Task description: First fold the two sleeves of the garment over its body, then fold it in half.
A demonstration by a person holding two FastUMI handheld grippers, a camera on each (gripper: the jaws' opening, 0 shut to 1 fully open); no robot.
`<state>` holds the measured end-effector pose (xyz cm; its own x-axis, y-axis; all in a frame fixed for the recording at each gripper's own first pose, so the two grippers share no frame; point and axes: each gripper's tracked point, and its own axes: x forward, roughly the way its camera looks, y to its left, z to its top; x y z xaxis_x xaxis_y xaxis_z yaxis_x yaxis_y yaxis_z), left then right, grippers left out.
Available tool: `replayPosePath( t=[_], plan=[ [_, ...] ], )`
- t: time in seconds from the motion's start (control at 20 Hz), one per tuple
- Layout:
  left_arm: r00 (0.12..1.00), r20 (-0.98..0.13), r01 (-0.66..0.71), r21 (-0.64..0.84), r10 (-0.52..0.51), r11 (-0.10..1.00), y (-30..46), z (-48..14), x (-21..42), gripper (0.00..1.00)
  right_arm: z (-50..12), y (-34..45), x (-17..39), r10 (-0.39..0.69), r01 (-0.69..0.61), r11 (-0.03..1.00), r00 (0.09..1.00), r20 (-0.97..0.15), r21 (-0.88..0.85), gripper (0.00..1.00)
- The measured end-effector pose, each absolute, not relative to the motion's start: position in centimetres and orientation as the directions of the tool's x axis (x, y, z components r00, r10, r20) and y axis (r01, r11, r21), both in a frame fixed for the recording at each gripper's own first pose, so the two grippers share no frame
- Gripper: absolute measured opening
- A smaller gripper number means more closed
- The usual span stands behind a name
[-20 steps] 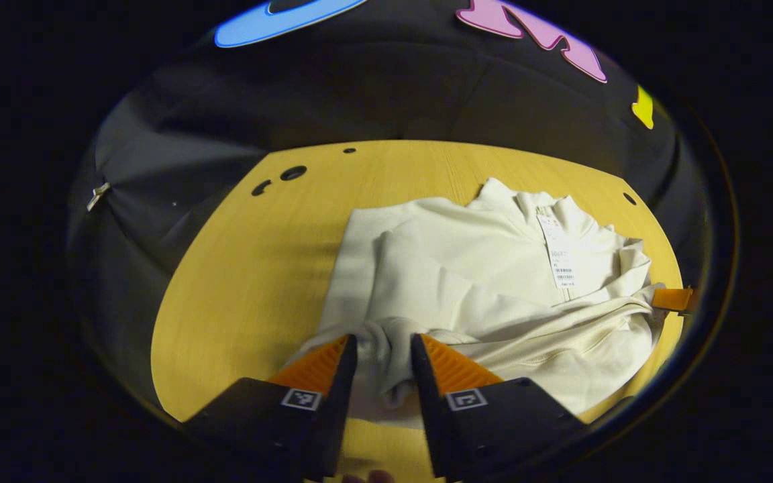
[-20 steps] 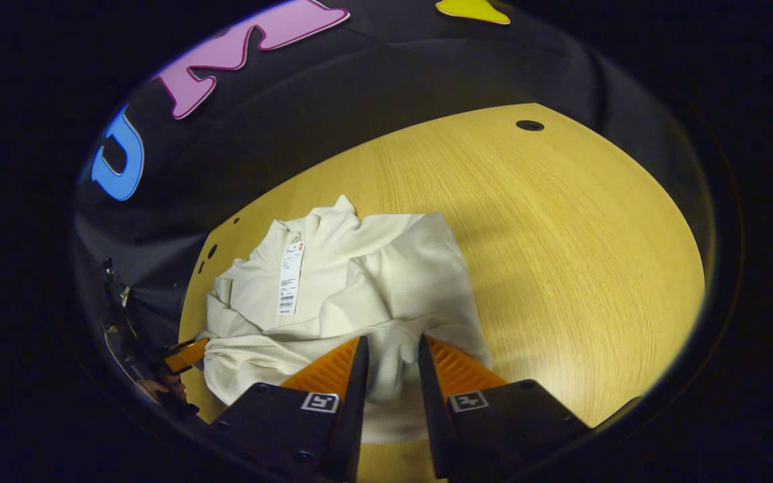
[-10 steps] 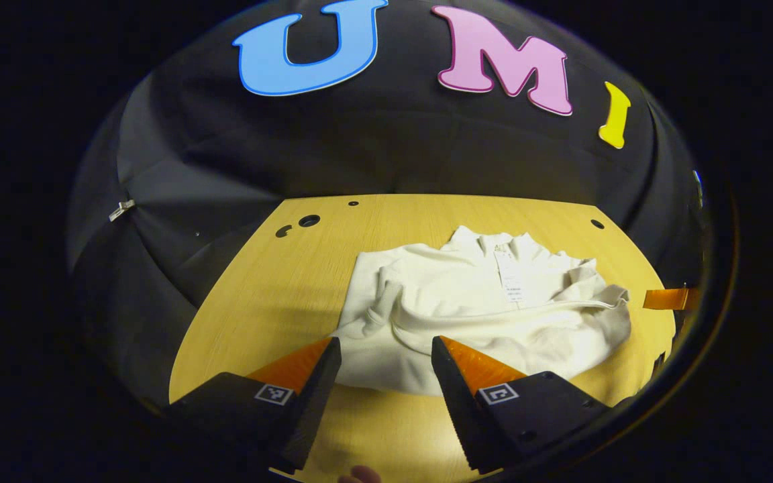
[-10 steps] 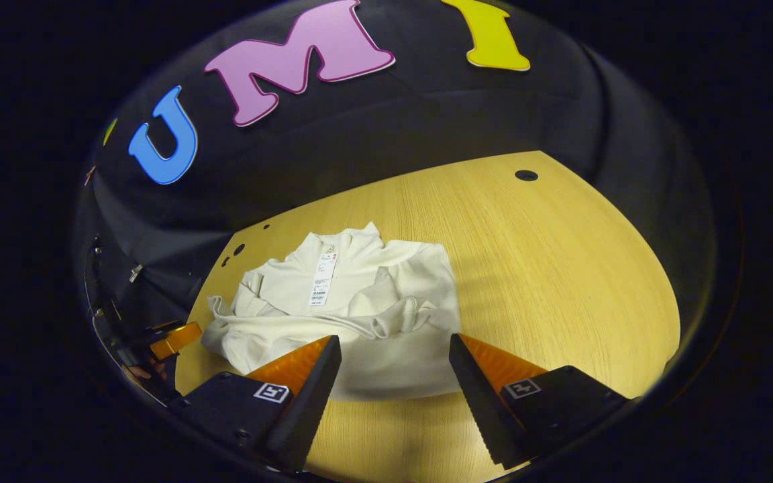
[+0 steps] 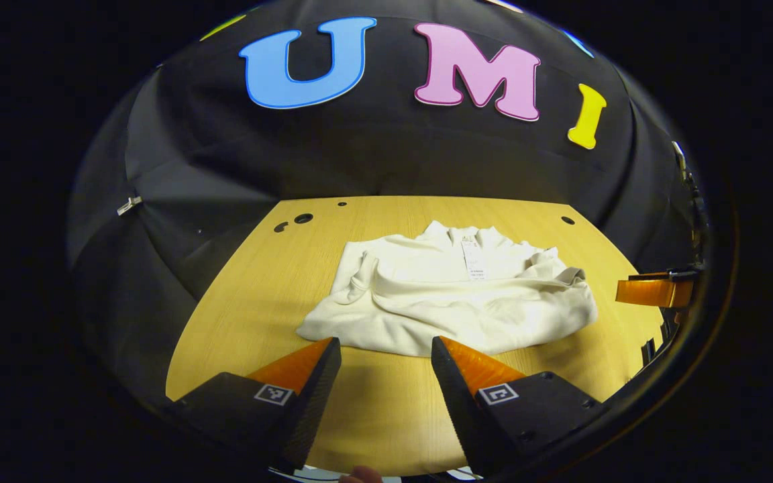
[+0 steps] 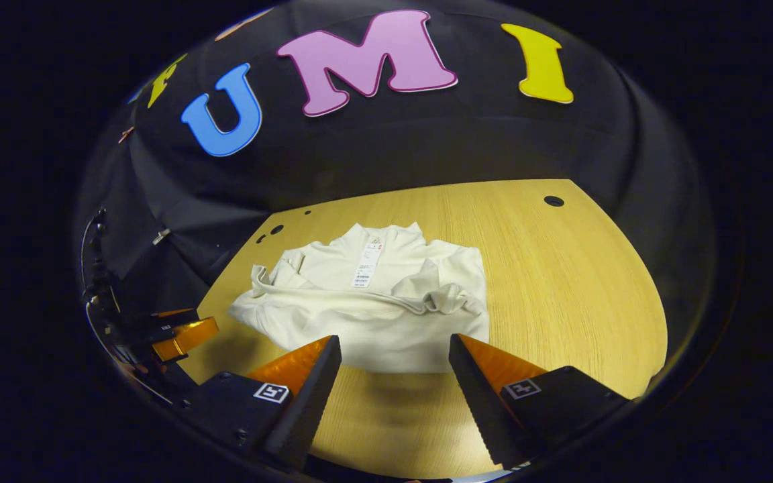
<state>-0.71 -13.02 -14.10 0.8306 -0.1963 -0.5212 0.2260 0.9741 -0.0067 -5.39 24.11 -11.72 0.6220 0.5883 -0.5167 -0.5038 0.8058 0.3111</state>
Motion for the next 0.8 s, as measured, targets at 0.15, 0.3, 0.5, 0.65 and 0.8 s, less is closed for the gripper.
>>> replayPosePath(
  t=[0.15,0.3,0.5,0.65,0.8],
  plan=[
    [0.823,-0.532,0.230,-0.009,-0.199,0.973,-13.1,-14.2,-1.8,0.86,-12.0,24.4,-6.1,0.591,-0.490,0.805,0.606,-0.533,0.334,0.99],
    [0.813,-0.551,0.230,0.004,-0.190,0.973,-12.6,-15.0,-2.5,0.86,-13.0,24.8,-6.5,0.588,-0.483,0.805,0.577,-0.566,0.344,0.99],
    [0.813,-0.554,0.210,-0.006,-0.178,0.978,-11.8,-15.1,-2.6,0.86,-13.3,25.2,-6.6,0.592,-0.472,0.803,0.567,-0.572,0.363,0.99],
    [0.812,-0.557,0.201,-0.014,-0.174,0.980,-11.8,-15.1,-2.3,0.85,-13.6,25.2,-6.7,0.591,-0.475,0.803,0.561,-0.580,0.359,0.99],
    [0.810,-0.561,0.203,-0.008,-0.172,0.979,-12.2,-15.2,-2.5,0.85,-13.7,25.0,-6.7,0.590,-0.477,0.804,0.560,-0.582,0.355,0.99]
  ],
)
